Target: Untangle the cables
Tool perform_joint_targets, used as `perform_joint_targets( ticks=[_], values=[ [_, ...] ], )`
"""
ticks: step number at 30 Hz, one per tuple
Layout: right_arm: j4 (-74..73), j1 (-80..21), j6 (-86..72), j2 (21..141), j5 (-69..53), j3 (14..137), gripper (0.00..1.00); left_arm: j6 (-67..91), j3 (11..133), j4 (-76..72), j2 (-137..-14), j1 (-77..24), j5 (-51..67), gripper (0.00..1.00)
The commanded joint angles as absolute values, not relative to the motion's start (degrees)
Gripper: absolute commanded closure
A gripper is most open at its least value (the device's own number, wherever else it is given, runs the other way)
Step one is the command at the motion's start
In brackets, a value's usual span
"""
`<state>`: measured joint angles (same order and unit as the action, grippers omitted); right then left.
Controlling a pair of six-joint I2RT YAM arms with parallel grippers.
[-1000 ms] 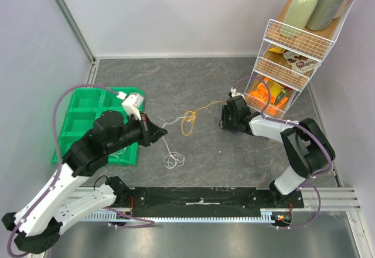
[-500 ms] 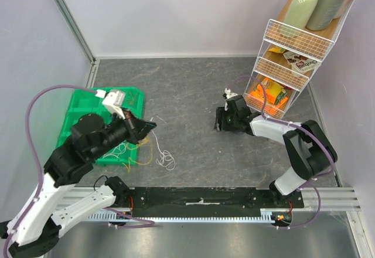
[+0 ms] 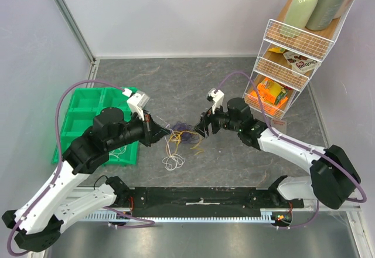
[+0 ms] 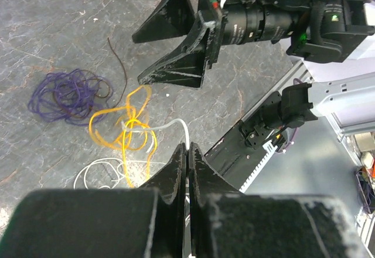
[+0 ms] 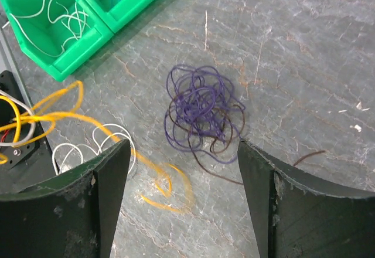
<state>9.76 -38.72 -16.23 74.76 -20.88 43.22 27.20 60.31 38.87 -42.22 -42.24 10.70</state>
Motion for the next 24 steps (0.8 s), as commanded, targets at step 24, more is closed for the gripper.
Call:
perform_joint_targets(
  ticks=[24],
  values=[
    [20.1, -40.3, -20.3, 71.6, -33.9, 35.9, 0.21, 25.0, 59.2, 33.5, -42.8, -42.4, 15.9, 0.98]
  ],
)
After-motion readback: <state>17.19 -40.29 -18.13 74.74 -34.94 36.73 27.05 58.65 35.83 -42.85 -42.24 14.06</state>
